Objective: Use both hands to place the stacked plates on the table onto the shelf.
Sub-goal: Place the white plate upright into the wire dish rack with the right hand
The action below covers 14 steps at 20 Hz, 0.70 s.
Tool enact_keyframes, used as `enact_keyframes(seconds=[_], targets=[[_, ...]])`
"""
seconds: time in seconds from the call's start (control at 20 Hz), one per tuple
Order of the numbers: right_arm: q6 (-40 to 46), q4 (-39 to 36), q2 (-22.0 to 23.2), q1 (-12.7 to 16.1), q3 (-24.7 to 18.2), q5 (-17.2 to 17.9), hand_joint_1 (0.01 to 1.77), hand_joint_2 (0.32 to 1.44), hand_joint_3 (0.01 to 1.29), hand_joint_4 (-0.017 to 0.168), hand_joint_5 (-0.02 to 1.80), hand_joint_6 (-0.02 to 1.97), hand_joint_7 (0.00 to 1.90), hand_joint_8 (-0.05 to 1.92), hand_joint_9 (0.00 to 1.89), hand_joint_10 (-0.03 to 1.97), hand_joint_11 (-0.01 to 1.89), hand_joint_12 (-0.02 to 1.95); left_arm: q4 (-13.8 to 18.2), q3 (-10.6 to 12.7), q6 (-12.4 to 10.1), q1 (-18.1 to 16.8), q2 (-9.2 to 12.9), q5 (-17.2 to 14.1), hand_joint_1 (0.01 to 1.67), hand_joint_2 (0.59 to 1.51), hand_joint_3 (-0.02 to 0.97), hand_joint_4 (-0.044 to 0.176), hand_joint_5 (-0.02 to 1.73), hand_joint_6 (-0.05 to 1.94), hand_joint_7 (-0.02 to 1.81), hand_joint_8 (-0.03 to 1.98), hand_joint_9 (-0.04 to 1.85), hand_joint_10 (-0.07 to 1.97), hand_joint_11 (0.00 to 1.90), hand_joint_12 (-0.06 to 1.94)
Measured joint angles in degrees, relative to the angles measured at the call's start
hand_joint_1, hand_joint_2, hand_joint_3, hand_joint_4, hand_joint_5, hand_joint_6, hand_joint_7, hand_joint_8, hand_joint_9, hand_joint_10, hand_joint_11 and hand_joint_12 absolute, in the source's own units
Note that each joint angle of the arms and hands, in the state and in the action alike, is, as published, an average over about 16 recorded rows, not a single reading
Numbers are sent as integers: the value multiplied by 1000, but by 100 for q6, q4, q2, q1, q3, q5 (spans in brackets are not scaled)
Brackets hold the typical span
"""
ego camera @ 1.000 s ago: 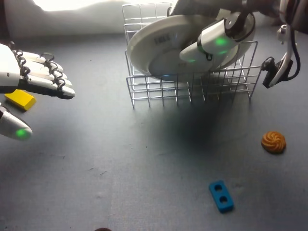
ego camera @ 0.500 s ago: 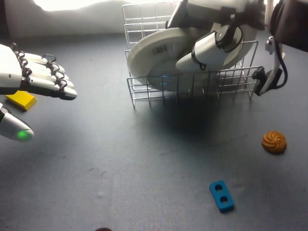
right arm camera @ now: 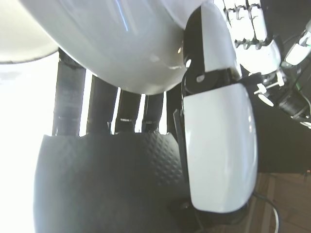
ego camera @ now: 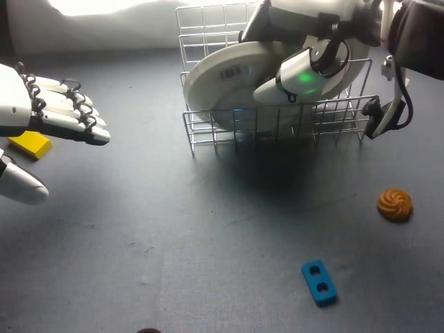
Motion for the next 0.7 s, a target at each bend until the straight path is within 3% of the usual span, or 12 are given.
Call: enact_keyframes(seconds=[0.4, 0.7], targets=[[-2, -22, -1, 14, 0, -4, 1166, 998, 12, -9, 968, 875, 1187, 113, 1257, 14, 863, 1104, 13, -8, 23, 0, -3, 0, 18, 1138, 16, 2, 148, 10, 160, 16, 145, 8, 22, 238], [-5, -43, 0, 35, -1, 31, 1130, 1004, 12, -7, 955, 601, 1145, 26, 1192, 18, 798, 1093, 28, -30, 38, 0, -17, -1, 18, 1137, 16, 2, 149, 11, 160, 17, 148, 8, 22, 237]])
